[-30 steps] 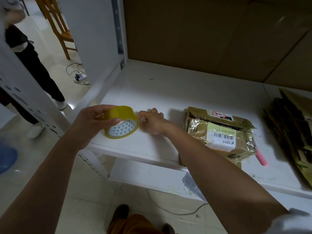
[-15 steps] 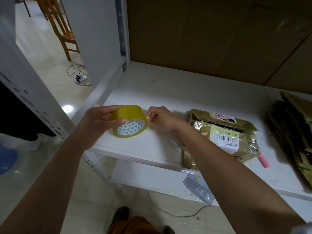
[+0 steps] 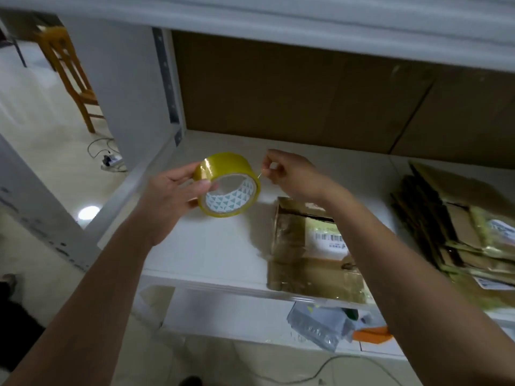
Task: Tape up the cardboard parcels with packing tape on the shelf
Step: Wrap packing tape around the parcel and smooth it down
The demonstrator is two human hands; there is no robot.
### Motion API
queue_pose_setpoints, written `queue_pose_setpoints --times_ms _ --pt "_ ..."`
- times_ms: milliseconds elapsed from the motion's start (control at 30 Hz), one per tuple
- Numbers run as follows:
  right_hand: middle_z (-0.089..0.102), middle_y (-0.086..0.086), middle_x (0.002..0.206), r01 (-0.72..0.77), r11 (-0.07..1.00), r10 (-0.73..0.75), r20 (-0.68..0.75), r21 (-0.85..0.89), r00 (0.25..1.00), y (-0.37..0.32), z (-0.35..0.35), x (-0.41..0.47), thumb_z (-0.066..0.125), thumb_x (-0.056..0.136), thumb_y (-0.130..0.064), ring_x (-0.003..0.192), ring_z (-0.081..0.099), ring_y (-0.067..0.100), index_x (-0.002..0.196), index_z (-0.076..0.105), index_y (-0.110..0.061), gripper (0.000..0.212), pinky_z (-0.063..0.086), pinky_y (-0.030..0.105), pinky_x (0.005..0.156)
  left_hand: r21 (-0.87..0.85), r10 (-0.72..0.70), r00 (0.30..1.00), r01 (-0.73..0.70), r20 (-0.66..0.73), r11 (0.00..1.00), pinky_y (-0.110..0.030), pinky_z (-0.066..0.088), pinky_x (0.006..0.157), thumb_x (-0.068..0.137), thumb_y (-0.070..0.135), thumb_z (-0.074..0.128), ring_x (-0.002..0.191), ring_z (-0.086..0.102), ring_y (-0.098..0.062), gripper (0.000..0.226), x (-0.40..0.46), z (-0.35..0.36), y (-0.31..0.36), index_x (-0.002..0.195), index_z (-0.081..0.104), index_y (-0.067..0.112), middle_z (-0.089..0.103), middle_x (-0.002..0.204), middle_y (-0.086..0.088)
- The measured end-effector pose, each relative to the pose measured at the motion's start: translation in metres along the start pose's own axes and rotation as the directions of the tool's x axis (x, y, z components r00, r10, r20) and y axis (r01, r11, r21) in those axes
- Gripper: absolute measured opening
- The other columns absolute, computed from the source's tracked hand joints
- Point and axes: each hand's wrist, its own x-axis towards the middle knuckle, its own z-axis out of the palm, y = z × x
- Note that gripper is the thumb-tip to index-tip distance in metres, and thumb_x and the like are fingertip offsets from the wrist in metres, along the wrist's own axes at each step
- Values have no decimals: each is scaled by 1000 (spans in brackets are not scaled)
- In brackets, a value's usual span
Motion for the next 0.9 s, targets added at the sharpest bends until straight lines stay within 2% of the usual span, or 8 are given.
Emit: queue_pose_setpoints --times_ms 133,200,267,367,467,600,733,900 --pt "56 0 75 -71 991 77 -44 113 996 29 -27 -30 53 100 -24 57 51 2 92 55 -20 9 38 19 49 10 -15 996 14 91 1000 -32 58 82 56 48 90 98 70 -22 69 10 37 0 116 69 20 73 103 -10" --pt "54 3 72 -110 983 118 -53 145 992 44 -36 -46 54 100 -26 50 47 1 93 57 -18 10 37 15 45 35 -23 991 18 132 999 -26 57 78 63 42 86 92 72 -19 64 16 56 2 119 67 16 74 99 -7" --pt "52 2 69 -137 982 147 -68 127 987 57 -42 -61 53 100 -27 55 45 9 96 59 -17 12 37 18 49 77 -31 986 18 164 997 -22 56 75 71 25 76 84 72 -15 53 22 77 6 121 65 12 75 93 -2" --pt "51 -5 66 -173 979 182 -92 105 979 76 -46 -80 52 100 -27 52 43 2 101 60 -16 14 32 10 45 149 -49 972 14 231 989 -21 57 79 71 19 72 86 73 -13 41 28 103 5 112 67 22 76 94 3" --pt "54 -13 75 -229 971 235 -87 75 968 97 -38 -93 50 101 -23 63 49 1 103 60 -18 11 36 8 50 206 -95 964 43 250 978 -24 55 90 71 27 73 100 70 -11 50 31 121 -7 120 63 26 73 108 6" --pt "55 -12 68 -259 954 277 -109 154 955 115 -23 -102 52 100 -23 62 49 2 97 61 -22 9 37 10 53 178 -144 967 107 212 978 -18 54 82 74 30 70 102 68 -6 63 25 134 -29 135 53 22 68 117 4" --pt "60 6 69 -246 938 276 -97 244 956 121 -18 -103 54 99 -27 65 49 14 92 59 -27 9 43 27 63 125 -166 965 142 204 982 -22 56 81 70 19 74 104 69 -13 57 21 128 -41 126 58 20 73 111 4" --pt "47 1 61 -234 904 286 -99 357 953 122 -15 -106 54 99 -27 60 40 14 94 61 -24 10 34 20 53 243 -205 954 151 217 958 -26 57 81 73 0 77 106 68 -16 54 17 126 -57 118 57 22 70 112 0"
